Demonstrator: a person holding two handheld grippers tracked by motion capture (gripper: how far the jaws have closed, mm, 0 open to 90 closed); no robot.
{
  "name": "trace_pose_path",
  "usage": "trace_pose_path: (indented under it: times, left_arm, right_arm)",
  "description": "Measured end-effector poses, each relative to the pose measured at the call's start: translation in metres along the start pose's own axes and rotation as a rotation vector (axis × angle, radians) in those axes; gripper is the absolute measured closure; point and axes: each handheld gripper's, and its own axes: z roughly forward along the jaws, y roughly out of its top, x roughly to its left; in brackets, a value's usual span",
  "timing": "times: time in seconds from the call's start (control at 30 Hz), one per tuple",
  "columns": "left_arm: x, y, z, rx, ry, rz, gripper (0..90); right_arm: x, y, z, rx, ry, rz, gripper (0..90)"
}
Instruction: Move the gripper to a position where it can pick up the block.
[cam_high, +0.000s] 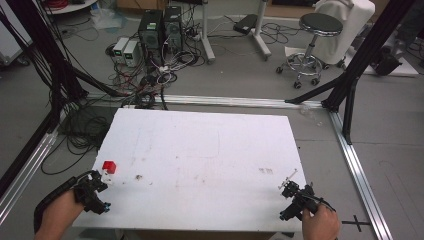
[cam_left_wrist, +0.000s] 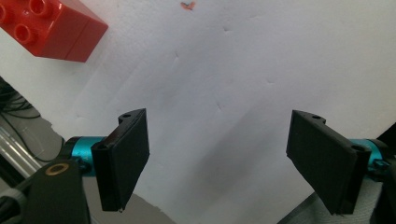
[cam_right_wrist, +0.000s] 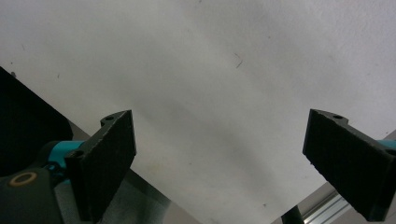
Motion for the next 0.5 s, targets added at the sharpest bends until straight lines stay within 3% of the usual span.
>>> trace_pose_path:
  times: [0.17, 0.33, 0.5]
  left_arm:
    - [0.004, -0.003, -0.005, -0.014, -0.013, 0.044, 21.6]
    - [0.01, -0.005, -0.011, 0.012, -0.033, 0.156, 21.5]
    - [0.015, -0.005, -0.015, 0.019, -0.046, 0.232, 21.5]
  right_arm:
    - [0.0, 0.0, 0.001, -0.001, 0.002, 0.001, 8.9]
    - [0.001, 0.001, 0.001, 0.005, 0.002, 0.002, 8.9]
    - [0.001, 0.0, 0.002, 0.002, 0.004, 0.006, 8.9]
